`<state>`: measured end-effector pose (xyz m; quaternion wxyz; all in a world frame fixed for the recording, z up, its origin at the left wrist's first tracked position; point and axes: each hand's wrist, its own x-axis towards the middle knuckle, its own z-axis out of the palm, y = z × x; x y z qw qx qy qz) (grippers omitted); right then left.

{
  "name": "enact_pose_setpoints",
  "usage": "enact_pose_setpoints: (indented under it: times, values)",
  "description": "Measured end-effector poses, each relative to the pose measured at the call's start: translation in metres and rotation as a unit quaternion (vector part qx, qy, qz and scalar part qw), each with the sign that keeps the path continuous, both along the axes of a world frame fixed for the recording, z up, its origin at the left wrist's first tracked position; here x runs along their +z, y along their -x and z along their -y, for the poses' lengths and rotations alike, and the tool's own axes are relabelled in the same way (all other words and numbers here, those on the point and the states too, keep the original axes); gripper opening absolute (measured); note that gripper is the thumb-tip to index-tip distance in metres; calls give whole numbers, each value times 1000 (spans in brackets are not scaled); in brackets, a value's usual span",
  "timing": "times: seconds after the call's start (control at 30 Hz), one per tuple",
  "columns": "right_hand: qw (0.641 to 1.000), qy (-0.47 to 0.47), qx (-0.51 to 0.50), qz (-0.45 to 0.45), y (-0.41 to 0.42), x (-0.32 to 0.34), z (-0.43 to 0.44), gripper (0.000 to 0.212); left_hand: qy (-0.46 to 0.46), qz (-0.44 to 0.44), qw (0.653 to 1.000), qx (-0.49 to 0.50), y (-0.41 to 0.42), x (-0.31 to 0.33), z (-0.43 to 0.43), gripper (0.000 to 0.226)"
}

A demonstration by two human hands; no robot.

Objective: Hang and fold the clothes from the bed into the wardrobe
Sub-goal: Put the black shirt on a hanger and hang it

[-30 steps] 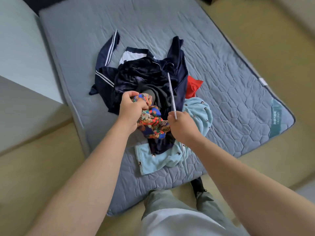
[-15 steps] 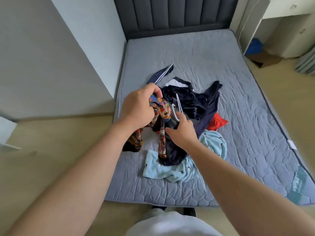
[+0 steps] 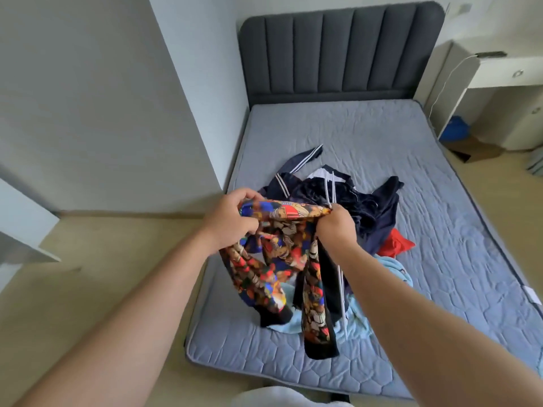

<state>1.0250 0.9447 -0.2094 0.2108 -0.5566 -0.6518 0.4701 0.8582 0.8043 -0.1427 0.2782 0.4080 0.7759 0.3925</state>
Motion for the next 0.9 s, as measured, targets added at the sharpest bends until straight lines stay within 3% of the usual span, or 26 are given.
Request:
enact_pose_setpoints:
  times: [0.07, 0.17, 0.23, 0.37, 0.47, 0.63, 0.77, 0.83, 0.9]
  values:
    - [1000, -14, 7, -20, 2, 9, 5, 39, 70, 136, 987, -53, 13, -19, 14, 52]
    - [998, -42, 14, -45, 5, 26, 9, 47, 145, 389, 899, -140, 26, -49, 23, 63]
    - [996, -51, 25, -75, 4, 36, 14, 48, 166, 479, 856, -98, 27, -70, 19, 83]
    - [991, -64, 65, -98, -5, 50, 29, 61, 223, 476, 850, 15, 15, -104, -10, 113]
    - [987, -82, 110, -81, -15, 50, 42, 71, 227, 549, 802, 64, -1, -106, -30, 110]
    - [977, -130, 165, -28, -33, 47, 57, 83, 246, 521, 813, 81, -26, -115, -45, 76]
    - [974, -142, 177, -9, -38, 50, 64, 85, 196, 462, 862, 70, -44, -111, -44, 33]
    - [973, -145, 181, 6, -41, 52, 63, 85, 182, 415, 884, 117, -43, -110, -50, 27]
    - [969, -143, 199, 38, -46, 51, 59, 84, 208, 428, 870, 131, -34, -103, -52, 26]
